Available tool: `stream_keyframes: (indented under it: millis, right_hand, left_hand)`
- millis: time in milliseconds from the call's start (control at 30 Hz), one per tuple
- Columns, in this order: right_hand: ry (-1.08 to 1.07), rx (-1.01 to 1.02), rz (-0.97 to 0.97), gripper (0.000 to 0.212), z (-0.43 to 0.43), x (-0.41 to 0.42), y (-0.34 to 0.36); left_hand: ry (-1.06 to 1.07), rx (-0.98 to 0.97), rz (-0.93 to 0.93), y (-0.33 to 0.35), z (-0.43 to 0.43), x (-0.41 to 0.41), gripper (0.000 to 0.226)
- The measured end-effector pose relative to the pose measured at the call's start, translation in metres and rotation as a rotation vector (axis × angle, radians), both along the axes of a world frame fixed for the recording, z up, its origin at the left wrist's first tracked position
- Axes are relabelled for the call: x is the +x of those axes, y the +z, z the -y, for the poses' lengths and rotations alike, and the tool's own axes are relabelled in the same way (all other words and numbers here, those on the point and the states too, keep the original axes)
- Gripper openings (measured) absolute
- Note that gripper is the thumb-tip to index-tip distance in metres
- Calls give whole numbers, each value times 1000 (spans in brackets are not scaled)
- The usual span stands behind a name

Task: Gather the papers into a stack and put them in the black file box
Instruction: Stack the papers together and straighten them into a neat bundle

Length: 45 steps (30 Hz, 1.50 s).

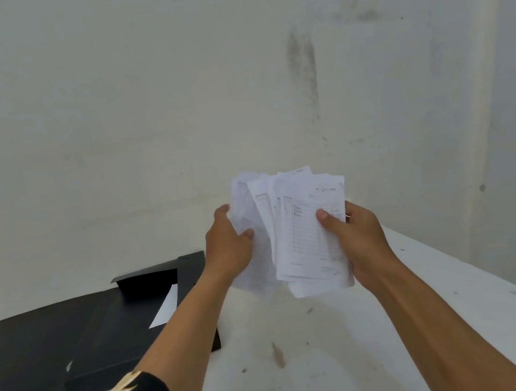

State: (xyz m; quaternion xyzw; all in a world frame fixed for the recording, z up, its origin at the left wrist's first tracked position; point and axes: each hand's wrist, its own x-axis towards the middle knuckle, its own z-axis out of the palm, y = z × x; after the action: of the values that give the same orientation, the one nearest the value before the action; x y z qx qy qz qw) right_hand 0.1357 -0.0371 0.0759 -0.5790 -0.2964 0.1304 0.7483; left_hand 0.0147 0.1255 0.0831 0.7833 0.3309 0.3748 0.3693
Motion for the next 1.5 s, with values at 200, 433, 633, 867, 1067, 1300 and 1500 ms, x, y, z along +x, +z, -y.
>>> stream_keyframes:
  millis: [200, 433, 633, 867, 1067, 1300, 1500]
  right_hand:
    - [-105, 18, 82, 9, -15, -21, 7]
    - [-187, 18, 48, 8, -29, -31, -2]
    - [-260, -54, 130, 12, -42, -37, -10]
    - [-234, -23, 247, 18, -30, -35, -16]
    - [-87, -73, 312, 24, -22, -24, -30]
    - [-3, -129, 384, 37, -25, -19, -32]
    - [-8, -93, 324, 26, -29, -19, -34]
  left_hand:
    - [-99, -52, 199, 5, 21, -20, 24]
    - [-145, -141, 319, -15, 33, -33, 19]
    - [-201, -195, 411, -21, 56, -29, 28]
    - [-131, -53, 320, -29, 55, -17, 33]
    - [-51, -40, 377, -32, 57, -10, 36]
    - [-172, -70, 220, -27, 59, -6, 27]
    - [-81, -37, 319, -29, 53, -7, 30]
